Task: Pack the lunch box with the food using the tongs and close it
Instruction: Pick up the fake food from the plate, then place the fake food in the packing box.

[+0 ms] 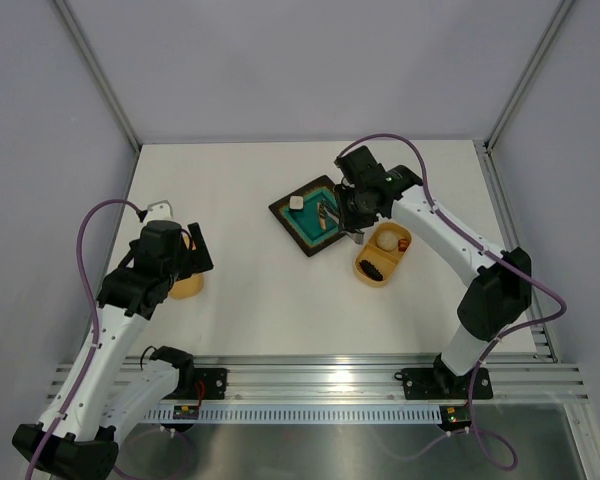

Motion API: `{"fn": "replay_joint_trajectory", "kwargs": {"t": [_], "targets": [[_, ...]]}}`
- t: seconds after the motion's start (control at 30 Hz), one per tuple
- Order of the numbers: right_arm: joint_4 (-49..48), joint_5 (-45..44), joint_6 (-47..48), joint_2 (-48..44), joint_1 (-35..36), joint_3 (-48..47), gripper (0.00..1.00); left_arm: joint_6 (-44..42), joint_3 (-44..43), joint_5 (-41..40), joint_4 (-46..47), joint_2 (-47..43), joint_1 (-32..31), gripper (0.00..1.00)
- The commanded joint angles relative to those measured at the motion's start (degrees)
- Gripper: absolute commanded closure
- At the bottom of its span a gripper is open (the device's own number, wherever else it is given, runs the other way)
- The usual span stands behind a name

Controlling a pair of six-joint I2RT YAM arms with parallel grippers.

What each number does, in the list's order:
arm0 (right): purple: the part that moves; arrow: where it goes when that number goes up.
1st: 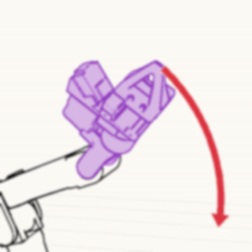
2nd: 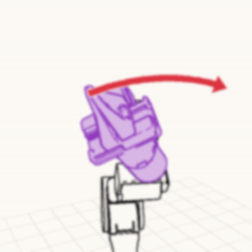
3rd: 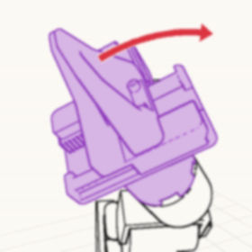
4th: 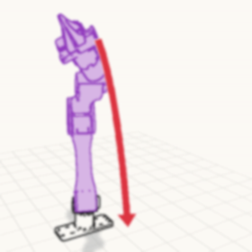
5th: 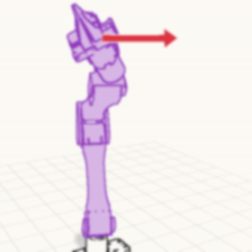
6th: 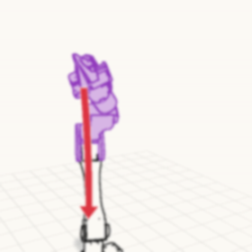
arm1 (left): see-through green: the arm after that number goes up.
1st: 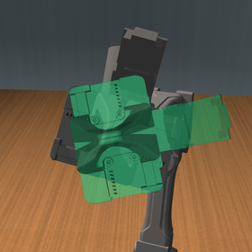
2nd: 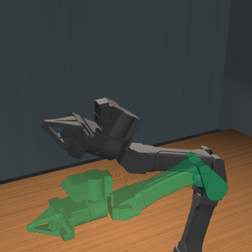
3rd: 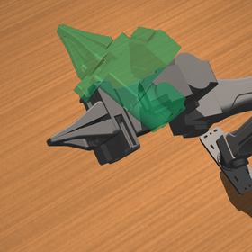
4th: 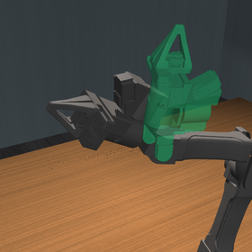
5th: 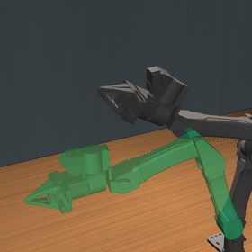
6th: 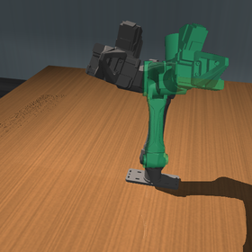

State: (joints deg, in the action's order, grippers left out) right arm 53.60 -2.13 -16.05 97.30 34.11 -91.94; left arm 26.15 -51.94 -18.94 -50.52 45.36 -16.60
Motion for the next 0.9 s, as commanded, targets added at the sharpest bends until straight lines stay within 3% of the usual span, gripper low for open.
{"fn": "replay_joint_trajectory", "kwargs": {"t": [0.0,0.37,0.87], "targets": [[-2.2,-1.2,-0.7,-2.7,-0.3,-1.6,1.0,-0.3,-0.5,-1.4,2.4,-0.5,0.0,0.01],[-1.7,-4.0,-2.0,-6.8,-1.1,-1.4,1.0,-0.4,-0.3,-1.5,2.2,-0.8,0.0,0.01],[2.4,-6.1,-6.0,-24.8,-14.7,13.4,1.0,-0.7,-0.1,-0.5,3.5,0.3,-0.1,0.01]]}}
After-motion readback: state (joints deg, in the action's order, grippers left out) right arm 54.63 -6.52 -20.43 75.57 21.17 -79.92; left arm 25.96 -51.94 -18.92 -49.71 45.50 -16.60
